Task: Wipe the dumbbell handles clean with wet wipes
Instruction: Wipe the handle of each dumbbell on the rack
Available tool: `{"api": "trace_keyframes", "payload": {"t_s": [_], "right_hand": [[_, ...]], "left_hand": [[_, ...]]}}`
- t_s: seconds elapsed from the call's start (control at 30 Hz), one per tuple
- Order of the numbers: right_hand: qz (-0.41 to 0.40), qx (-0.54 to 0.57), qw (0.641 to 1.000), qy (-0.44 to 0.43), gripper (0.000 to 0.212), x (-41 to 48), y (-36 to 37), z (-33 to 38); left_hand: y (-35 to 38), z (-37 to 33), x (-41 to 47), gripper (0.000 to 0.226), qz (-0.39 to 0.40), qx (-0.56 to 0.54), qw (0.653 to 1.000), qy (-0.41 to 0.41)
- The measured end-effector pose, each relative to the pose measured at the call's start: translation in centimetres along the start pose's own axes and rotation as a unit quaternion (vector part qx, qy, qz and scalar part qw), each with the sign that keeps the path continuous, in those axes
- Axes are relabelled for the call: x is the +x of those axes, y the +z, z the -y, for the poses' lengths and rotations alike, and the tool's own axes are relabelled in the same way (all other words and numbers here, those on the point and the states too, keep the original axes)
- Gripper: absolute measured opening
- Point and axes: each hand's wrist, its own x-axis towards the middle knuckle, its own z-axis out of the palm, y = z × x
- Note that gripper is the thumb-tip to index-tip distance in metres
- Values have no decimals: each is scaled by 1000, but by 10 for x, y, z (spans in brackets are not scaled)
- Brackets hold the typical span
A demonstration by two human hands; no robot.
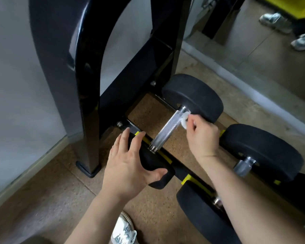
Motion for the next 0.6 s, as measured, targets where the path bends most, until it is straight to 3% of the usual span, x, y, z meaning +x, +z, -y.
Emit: {"api": "trace_keyframes", "payload": {"t_s": [0.17, 0.27, 0.33, 0.4, 0.47, 0.53, 0.6], "right_hand": [[93, 102, 987, 82, 12, -41, 4, 17], [25, 162, 979, 122, 11, -17, -4, 9], [47, 143, 977, 152, 11, -12, -2, 12], [154, 152, 967, 138, 13, -34, 5, 18], [288, 197, 930, 116, 17, -53, 5, 17], [357, 186, 906, 130, 17, -43, 3, 14], [401, 184, 875, 198, 17, -29, -4, 20]], "left_hand": [[3, 0, 0, 111, -13, -14, 1000, 4], [4, 1, 1, 104, -16, -21, 1000, 1], [5, 1, 0, 102, -17, -25, 1000, 1], [5, 0, -1, 101, -19, -26, 999, -4], [4, -3, -1, 103, -17, -24, 1000, -9], [1, -6, 0, 104, 1, -22, 999, -23], [-4, -10, -2, 106, 24, -19, 999, -41]]}}
